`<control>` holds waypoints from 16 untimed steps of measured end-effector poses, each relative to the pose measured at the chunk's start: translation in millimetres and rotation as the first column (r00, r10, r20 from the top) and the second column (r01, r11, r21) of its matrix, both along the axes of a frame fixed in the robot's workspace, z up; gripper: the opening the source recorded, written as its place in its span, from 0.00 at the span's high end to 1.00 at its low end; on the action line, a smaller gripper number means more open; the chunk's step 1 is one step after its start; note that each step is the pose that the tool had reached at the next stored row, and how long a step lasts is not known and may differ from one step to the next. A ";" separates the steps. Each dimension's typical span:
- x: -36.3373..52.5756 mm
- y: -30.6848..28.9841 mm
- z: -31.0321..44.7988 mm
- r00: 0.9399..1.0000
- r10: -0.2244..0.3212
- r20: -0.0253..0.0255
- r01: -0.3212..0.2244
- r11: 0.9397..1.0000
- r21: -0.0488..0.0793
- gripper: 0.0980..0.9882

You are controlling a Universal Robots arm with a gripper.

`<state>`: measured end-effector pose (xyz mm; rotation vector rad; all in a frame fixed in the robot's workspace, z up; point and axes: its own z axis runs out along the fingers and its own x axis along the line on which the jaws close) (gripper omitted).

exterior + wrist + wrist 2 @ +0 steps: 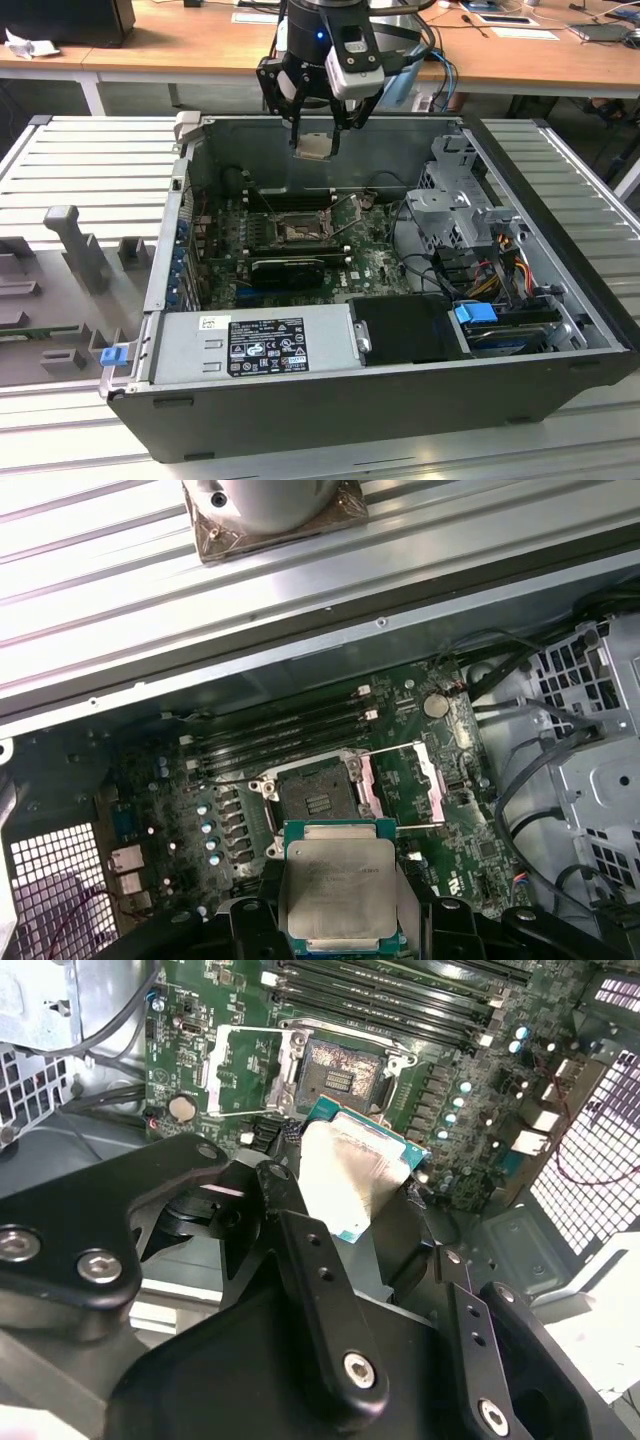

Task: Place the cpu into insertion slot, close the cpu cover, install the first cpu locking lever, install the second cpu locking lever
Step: 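Place the cpu into insertion slot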

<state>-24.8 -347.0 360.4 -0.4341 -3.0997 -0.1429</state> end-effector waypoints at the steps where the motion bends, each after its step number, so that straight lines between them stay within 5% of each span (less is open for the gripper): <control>1: 0.0 0.0 0.0 1.000 -0.004 0.000 0.004 1.000 0.000 0.52; 16: 0.0 0.0 -0.3 0.997 -0.072 0.000 0.072 0.997 0.000 0.52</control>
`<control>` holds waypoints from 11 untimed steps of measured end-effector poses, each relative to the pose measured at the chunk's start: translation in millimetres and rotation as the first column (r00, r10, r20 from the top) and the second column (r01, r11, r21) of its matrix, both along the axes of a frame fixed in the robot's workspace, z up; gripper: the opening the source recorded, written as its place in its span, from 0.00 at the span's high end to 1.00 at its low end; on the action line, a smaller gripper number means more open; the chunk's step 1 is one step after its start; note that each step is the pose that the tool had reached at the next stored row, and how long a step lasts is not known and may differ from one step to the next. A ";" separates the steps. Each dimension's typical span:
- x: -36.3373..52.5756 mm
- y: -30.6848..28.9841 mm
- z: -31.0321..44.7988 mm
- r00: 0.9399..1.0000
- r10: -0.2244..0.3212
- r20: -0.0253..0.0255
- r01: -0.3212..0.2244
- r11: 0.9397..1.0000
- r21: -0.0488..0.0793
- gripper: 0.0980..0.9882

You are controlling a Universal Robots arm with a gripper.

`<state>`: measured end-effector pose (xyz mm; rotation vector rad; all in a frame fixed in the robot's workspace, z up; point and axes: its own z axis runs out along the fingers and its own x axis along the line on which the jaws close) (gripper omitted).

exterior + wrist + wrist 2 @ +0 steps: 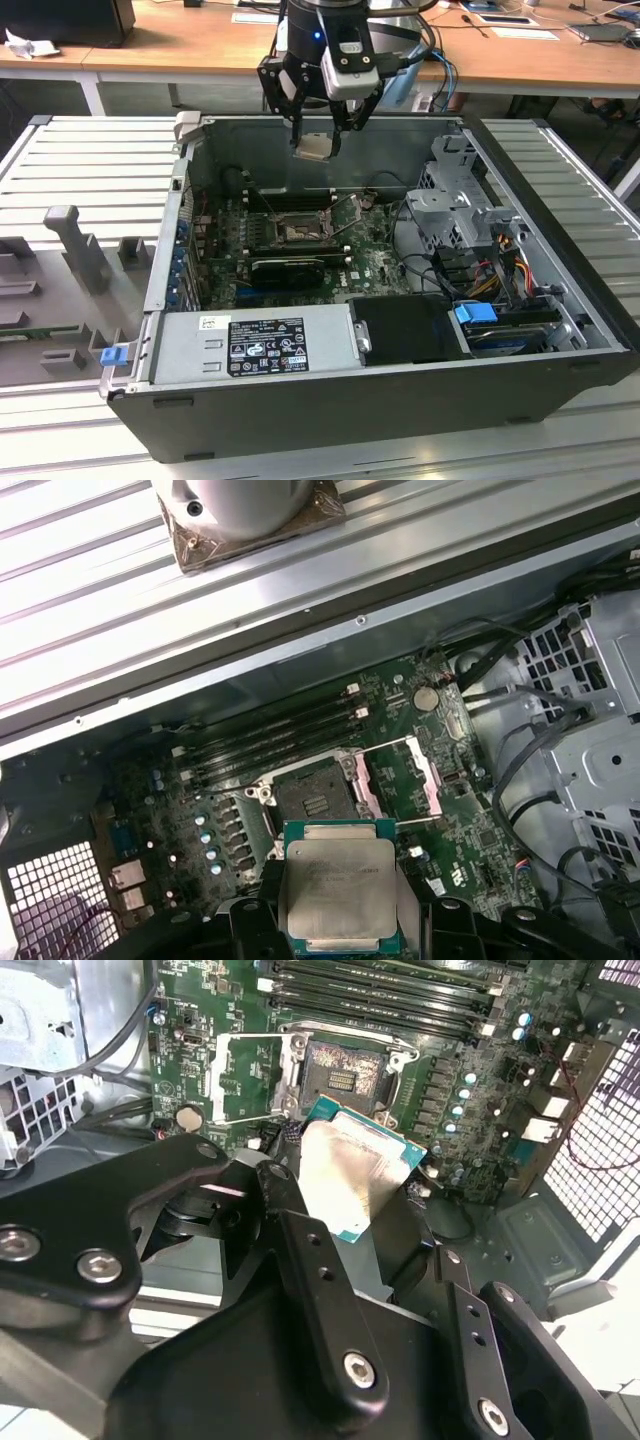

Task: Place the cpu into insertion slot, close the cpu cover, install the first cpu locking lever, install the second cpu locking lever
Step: 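Place the cpu into insertion slot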

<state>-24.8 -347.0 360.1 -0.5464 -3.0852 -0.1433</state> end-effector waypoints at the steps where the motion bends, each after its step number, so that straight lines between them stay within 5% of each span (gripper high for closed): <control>1: 0.0 0.0 0.0 1.000 -0.003 0.000 0.003 1.000 0.000 0.52; 11: 0.0 0.0 -0.5 0.999 -0.049 0.000 0.049 0.999 0.000 0.52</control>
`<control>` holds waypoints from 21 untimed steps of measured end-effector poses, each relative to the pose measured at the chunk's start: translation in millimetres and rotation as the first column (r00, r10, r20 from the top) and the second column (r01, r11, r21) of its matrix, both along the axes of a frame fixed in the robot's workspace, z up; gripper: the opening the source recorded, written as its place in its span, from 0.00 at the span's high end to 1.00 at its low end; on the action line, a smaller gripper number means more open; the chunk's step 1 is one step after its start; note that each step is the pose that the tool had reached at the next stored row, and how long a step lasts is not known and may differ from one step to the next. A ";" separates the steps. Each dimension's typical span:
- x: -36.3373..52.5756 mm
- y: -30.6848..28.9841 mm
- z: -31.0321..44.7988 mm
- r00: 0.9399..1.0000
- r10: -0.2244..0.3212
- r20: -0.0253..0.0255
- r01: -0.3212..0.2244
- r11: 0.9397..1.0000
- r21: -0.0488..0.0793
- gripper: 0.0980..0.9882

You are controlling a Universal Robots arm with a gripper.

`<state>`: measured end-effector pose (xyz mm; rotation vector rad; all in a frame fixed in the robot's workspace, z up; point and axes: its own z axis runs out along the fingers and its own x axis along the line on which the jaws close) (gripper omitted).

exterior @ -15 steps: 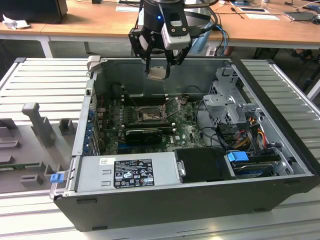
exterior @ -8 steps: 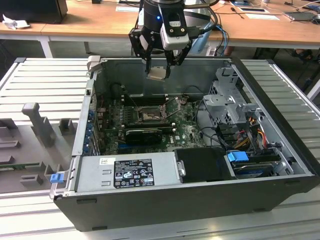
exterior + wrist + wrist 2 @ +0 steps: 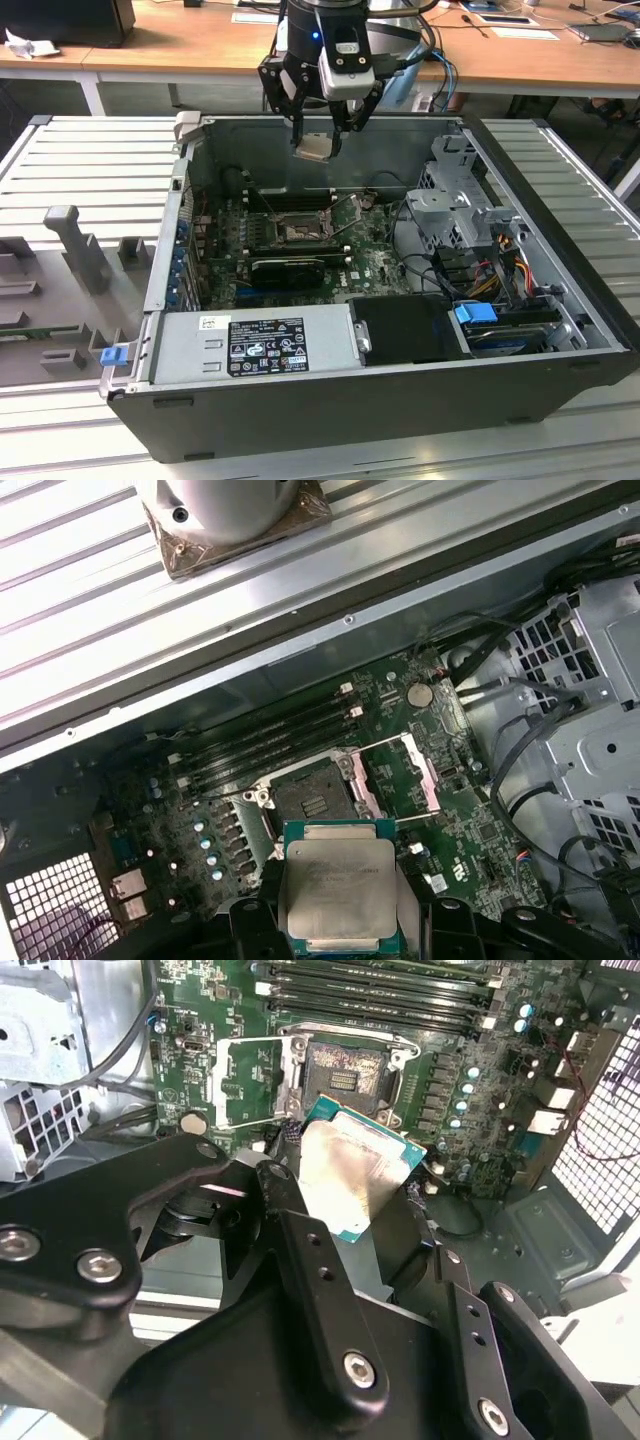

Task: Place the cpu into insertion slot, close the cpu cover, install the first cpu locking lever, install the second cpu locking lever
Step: 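Place the cpu into insertion slot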

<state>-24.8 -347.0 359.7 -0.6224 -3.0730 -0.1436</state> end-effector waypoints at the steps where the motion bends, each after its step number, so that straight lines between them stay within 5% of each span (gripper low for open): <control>1: 0.0 0.0 0.0 1.000 -0.005 0.000 0.005 1.000 0.000 0.52; 21: -3.5 0.0 -2.0 0.990 -0.143 0.000 0.143 0.990 0.000 0.52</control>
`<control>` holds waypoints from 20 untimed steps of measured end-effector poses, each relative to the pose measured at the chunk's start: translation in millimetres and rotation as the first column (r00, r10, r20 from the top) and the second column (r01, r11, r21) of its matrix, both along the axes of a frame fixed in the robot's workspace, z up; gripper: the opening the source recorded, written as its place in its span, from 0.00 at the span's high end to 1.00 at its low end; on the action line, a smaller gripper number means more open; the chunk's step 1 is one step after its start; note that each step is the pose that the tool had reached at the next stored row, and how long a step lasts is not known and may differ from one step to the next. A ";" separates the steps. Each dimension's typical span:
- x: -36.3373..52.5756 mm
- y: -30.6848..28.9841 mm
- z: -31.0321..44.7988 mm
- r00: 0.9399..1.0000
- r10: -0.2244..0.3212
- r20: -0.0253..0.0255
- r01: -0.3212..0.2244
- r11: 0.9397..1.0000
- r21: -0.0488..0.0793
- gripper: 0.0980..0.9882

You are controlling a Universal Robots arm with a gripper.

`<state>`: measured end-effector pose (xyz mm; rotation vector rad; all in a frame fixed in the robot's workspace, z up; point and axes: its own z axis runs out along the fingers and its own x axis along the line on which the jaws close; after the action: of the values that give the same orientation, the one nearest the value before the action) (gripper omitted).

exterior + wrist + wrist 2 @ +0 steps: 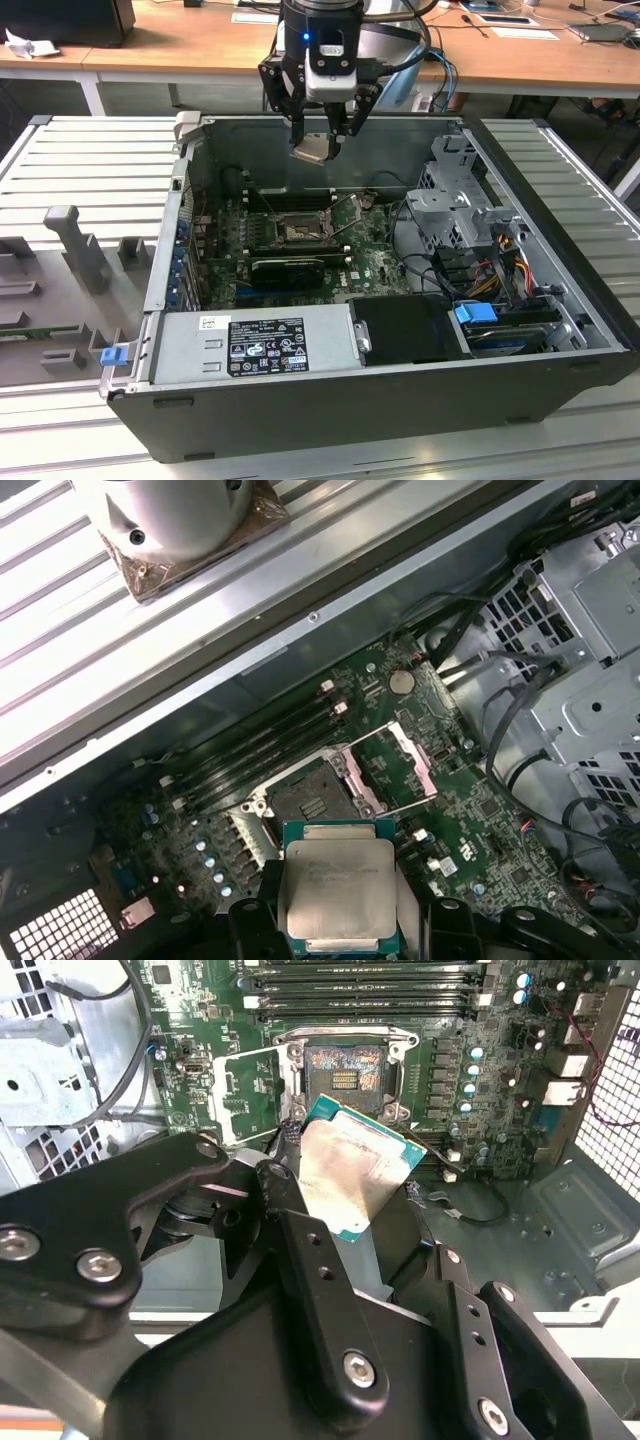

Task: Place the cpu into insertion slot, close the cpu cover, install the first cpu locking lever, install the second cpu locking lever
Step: 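Place the cpu into insertion slot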

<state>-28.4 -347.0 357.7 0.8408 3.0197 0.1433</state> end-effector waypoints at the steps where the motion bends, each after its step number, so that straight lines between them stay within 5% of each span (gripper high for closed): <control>1: 0.0 0.0 0.0 1.000 -0.006 0.000 0.006 1.000 0.000 0.52; 20: 0.0 0.0 -6.1 0.998 -0.068 0.000 0.068 0.998 0.000 0.52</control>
<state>-28.4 -347.0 351.5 0.9415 2.9866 0.1427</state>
